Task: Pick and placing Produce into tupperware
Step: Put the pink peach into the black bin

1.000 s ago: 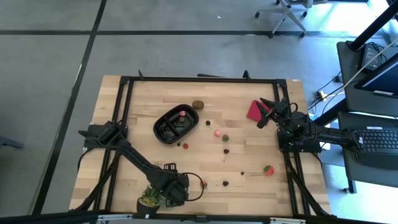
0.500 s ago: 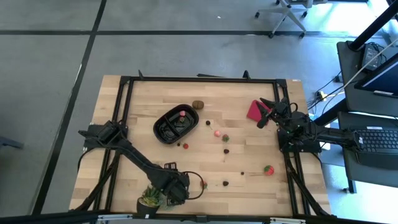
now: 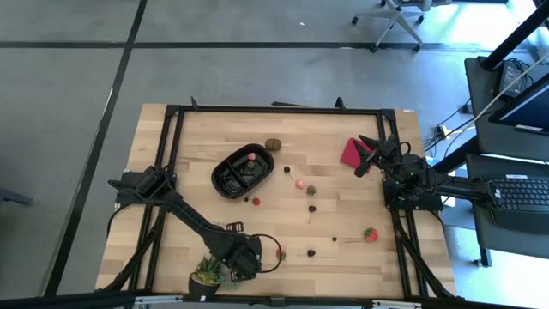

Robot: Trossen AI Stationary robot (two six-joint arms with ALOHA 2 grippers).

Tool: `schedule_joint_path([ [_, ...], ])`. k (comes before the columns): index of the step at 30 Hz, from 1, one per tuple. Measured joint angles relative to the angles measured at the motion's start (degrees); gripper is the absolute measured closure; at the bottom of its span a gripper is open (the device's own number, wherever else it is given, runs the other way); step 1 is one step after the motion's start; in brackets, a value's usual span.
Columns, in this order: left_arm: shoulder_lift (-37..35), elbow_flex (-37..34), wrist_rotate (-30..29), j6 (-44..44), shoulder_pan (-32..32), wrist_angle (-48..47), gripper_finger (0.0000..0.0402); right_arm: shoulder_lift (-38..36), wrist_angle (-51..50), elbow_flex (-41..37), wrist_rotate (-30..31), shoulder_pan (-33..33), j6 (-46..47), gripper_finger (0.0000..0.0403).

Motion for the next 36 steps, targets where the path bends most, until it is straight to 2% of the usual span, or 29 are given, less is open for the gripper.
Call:
schedule_joint_path([
  [11, -0.07, 0.00, -0.71, 0.44, 0.06, -0.09, 0.0298, -0.02, 0.00, -0.01, 0.00, -0.02, 0.00, 0.0260],
  [15, -0.11, 0.00, -0.65, 0.44, 0.37, -0.79, 0.0312, -0.02, 0.00, 0.00, 0.00, -0.02, 0.00, 0.0260],
  [20, -1.99, -0.02, 0.82, 0.40, 2.52, -3.63, 0.0311, -0.02, 0.00, -0.01, 0.00, 0.00, -0.01, 0.0260],
  [27, -6.79, -0.02, -2.18, 3.43, 10.24, -4.06, 0.0314, -0.02, 0.04, -0.02, 0.00, 0.00, -0.02, 0.0260],
  [32, -8.74, -0.02, -7.95, 3.76, 17.54, -4.97, 0.0314, -0.02, 0.07, 0.00, 0.00, -0.01, -0.02, 0.0260],
  [36, -9.54, 0.00, -11.64, 7.29, 24.01, -4.80, 0.0306, -0.02, 0.07, -0.01, 0.00, 0.00, -0.01, 0.0260],
])
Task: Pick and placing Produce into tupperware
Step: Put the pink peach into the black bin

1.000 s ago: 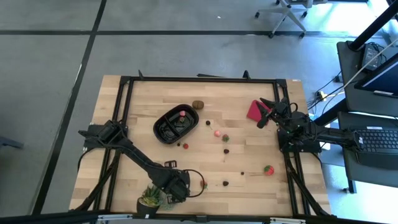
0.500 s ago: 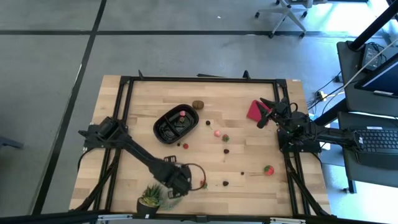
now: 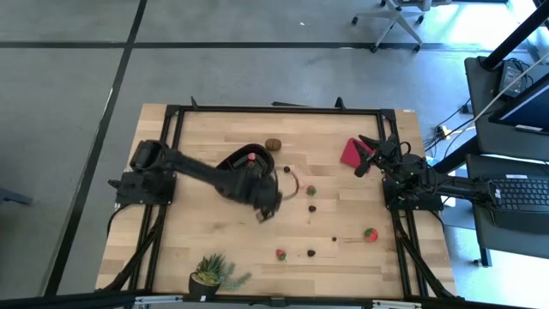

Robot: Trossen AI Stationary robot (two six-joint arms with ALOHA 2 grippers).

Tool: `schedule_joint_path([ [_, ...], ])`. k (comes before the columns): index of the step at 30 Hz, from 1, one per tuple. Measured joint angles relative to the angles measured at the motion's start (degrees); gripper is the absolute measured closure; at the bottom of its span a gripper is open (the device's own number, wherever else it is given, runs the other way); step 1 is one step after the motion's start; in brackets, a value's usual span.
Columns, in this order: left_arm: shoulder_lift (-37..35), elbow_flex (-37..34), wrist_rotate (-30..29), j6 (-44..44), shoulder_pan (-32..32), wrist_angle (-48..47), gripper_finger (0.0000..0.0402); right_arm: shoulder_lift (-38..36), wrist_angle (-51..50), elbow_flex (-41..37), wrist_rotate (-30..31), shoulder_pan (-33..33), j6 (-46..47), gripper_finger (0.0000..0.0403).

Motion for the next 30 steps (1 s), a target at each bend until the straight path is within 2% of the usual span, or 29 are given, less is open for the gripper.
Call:
schedule_joint_path([
  [8, -1.47, 0.04, -0.14, 5.23, 10.59, -1.55, 0.0313, -0.02, 0.00, 0.01, 0.00, 0.00, -0.01, 0.0260],
  [16, -2.39, -0.02, 1.17, 6.37, 16.78, -2.48, 0.0297, -0.02, -0.02, 0.01, 0.00, 0.00, -0.01, 0.0260],
  [20, -2.41, -0.02, 3.46, 7.02, 18.32, -2.49, 0.0284, -0.02, -0.02, -0.01, 0.00, 0.00, -0.01, 0.0260],
  [27, -2.41, -0.02, 3.49, 11.36, 17.90, -2.78, 0.0268, -0.02, -0.02, 0.01, 0.00, 0.00, -0.01, 0.0260],
  [30, -2.56, -0.02, 1.74, 13.37, 16.82, -4.99, 0.0267, -0.02, -0.02, -0.01, 0.00, 0.00, -0.01, 0.0260],
])
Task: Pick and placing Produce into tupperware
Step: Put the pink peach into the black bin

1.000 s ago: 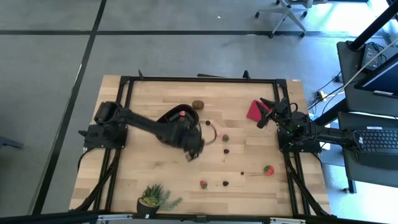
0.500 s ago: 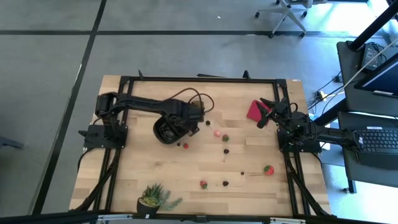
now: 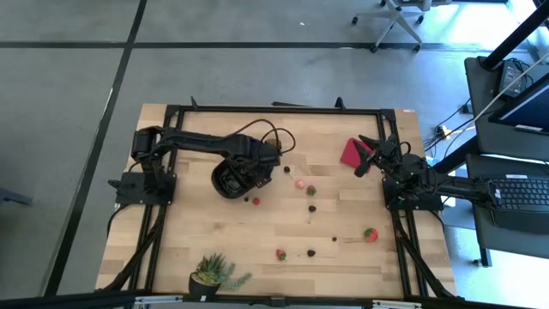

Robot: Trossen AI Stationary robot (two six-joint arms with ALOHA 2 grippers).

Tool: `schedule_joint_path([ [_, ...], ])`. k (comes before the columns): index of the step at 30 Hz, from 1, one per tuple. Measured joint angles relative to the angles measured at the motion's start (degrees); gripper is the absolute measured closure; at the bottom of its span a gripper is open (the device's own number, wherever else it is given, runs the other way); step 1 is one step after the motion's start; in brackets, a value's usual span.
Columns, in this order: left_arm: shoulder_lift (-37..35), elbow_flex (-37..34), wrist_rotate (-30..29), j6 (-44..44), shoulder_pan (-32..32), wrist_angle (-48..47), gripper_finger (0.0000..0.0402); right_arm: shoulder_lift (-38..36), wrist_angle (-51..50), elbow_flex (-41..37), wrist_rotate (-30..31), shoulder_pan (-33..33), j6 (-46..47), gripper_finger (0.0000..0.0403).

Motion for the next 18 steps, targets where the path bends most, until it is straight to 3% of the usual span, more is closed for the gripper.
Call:
schedule_joint_path([
  [4, -0.40, 0.02, -6.29, 2.09, -1.27, -1.36, 0.0273, 0.00, 0.00, 0.00, 0.00, 0.00, 0.00, 0.0260],
  [7, -0.37, 0.02, -7.89, 3.77, -1.77, -1.73, 0.0278, 0.00, 0.00, 0.00, 0.00, 0.00, 0.00, 0.0260],
  [12, -0.37, 0.02, -6.52, 4.52, -2.03, -2.08, 0.0280, 0.00, 0.00, 0.02, 0.00, 0.00, 0.00, 0.0260],
  [18, -0.37, 0.02, -1.38, 1.06, -1.18, -2.49, 0.0244, 0.00, 0.00, 0.01, 0.00, 0.00, 0.00, 0.0260],
])
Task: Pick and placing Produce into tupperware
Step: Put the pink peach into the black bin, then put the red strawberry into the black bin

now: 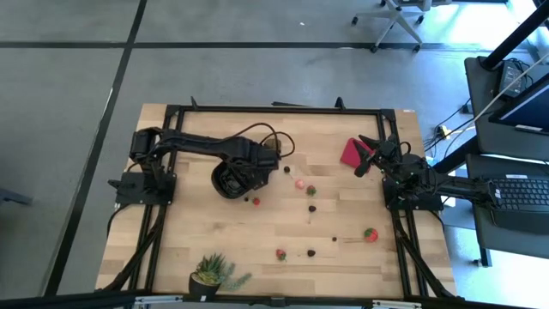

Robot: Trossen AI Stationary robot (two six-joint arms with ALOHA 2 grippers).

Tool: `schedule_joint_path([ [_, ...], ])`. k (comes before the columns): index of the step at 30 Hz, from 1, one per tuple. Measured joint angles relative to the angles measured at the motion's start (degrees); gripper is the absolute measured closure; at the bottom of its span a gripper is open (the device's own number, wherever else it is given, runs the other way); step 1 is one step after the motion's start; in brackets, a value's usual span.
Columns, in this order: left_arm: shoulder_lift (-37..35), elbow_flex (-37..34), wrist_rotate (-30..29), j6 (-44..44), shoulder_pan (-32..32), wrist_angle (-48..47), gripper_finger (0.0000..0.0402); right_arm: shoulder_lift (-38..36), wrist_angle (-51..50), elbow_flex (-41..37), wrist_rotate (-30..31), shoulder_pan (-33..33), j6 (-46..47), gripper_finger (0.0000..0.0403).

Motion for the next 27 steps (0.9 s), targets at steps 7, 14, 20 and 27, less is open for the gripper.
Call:
schedule_joint_path([
  [7, 0.02, 0.00, -0.17, 3.64, -0.07, 0.00, 0.0171, 0.00, 0.00, 0.01, 0.00, 0.00, 0.00, 0.0260],
  [14, 0.02, 0.00, -0.50, 6.59, -4.31, 0.10, 0.0138, 0.00, 0.00, 0.00, 0.00, 0.00, 0.00, 0.0260],
  [20, 0.02, 0.00, -4.42, 15.88, -11.83, 0.50, 0.0140, 0.00, 0.00, 0.01, 0.00, 0.00, -0.01, 0.0260],
  [27, 0.02, 0.00, -6.36, 29.19, -20.86, 5.07, 0.0138, 0.00, 0.00, -0.01, 0.00, -0.01, -0.02, 0.0260],
])
